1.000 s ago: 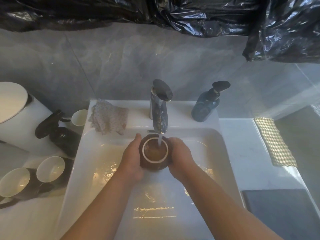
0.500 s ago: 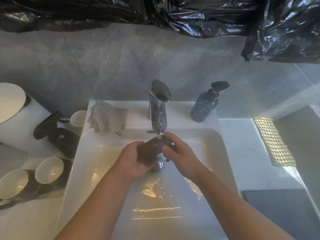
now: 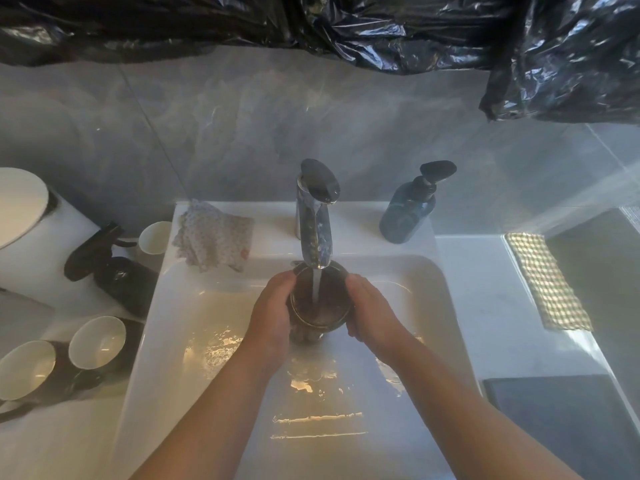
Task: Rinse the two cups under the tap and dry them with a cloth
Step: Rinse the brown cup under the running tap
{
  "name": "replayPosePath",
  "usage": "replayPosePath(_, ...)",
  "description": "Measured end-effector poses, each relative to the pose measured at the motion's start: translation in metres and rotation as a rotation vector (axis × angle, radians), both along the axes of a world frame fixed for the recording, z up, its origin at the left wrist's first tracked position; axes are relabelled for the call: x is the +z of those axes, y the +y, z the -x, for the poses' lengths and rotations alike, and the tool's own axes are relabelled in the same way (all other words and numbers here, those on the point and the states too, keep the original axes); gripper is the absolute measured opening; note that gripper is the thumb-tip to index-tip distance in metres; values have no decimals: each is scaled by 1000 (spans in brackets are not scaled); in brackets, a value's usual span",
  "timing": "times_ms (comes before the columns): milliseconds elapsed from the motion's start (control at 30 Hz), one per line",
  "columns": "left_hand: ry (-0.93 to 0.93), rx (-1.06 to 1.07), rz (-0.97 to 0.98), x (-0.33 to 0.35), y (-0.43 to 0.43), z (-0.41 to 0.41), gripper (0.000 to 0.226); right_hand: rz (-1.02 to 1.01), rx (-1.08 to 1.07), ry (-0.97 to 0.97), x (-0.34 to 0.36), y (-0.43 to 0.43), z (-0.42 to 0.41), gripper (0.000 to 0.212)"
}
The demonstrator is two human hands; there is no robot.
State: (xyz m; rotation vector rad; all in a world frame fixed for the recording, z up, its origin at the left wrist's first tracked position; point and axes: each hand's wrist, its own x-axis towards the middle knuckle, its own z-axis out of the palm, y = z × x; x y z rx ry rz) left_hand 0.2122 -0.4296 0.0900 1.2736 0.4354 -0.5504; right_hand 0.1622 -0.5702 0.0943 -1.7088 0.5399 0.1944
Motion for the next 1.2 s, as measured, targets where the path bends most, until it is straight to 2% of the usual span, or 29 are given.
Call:
replayPosePath(100, 11, 17, -19, -1, 0, 1, 27, -62, -26, -17, -2, 2, 2, 45)
replayPosePath(267, 55, 39, -11, -1, 0, -1, 32, -139, -41, -128, -1, 5, 4, 34)
replayPosePath(367, 88, -6, -8, -2, -1, -1, 44, -90, -52, -143, 4, 8, 2, 47)
replayPosePath(467, 104, -60, -33, 1, -1, 1, 48, -75, -61, -155, 4, 8, 0, 50)
replayPosePath(567, 99, -85, -88, 1, 0, 1, 46, -71, -58, -158, 3, 8, 0, 46)
replayPosePath(633, 74, -107, -144, -2, 0, 1, 46, -85, -68, -147, 3, 8, 0, 35)
replayPosePath(700, 30, -119, -224, -5, 1, 0, 44, -116, -88, -145, 3, 9, -1, 33)
replayPosePath(800, -76, -145, -336, -4, 5, -1, 38, -163, -73, -114, 0, 14, -1, 44)
replayPosePath(1000, -319, -152, -450, -1, 10, 5, 26, -181, -120, 97, -7, 19, -4, 43)
replayPosePath(1200, -473, -193, -435, 6, 8, 13, 21, -275, -189, 212, -9, 24, -6, 53)
